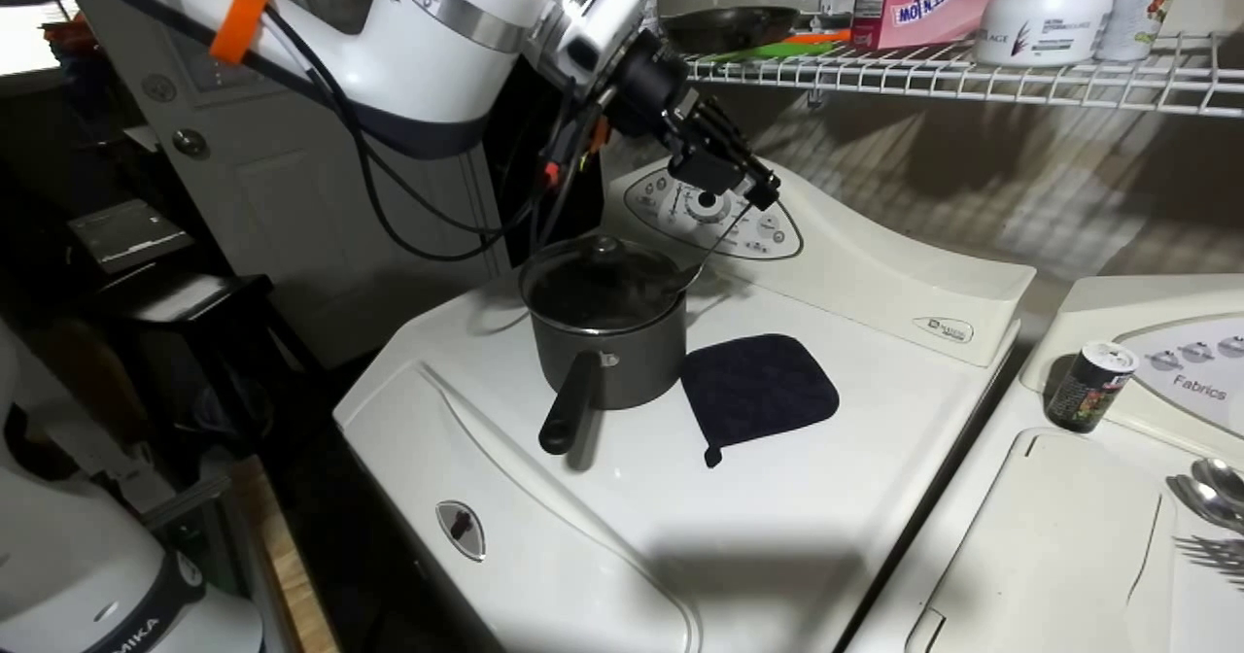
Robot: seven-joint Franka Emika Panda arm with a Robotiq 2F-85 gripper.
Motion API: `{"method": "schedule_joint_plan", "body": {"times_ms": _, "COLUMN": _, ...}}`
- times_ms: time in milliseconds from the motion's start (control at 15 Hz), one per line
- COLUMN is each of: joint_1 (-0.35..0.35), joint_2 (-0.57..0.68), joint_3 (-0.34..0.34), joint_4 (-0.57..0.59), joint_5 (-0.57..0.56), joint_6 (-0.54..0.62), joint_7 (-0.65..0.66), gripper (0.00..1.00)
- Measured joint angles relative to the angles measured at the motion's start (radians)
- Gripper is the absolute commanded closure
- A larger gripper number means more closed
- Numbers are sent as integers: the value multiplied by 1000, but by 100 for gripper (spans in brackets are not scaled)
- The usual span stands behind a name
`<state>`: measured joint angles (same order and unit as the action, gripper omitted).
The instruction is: Place the spoon in the pot
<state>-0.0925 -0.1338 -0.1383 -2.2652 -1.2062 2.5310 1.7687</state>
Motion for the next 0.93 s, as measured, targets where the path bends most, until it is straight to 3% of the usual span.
{"method": "schedule_joint_plan", "body": {"times_ms": 400, "joint_1": -1, "joint_2": -25, "joint_3": 14, "joint_4": -40, "joint_5": -190, "joint_6": -2, "joint_7": 189, "gripper": 95}}
{"method": "schedule_joint_plan", "body": {"times_ms": 933, "joint_1": 1, "joint_2": -34, "joint_3": 22, "joint_4": -66, "joint_5": -310, "joint_6": -22, "joint_7": 307, "gripper": 95}}
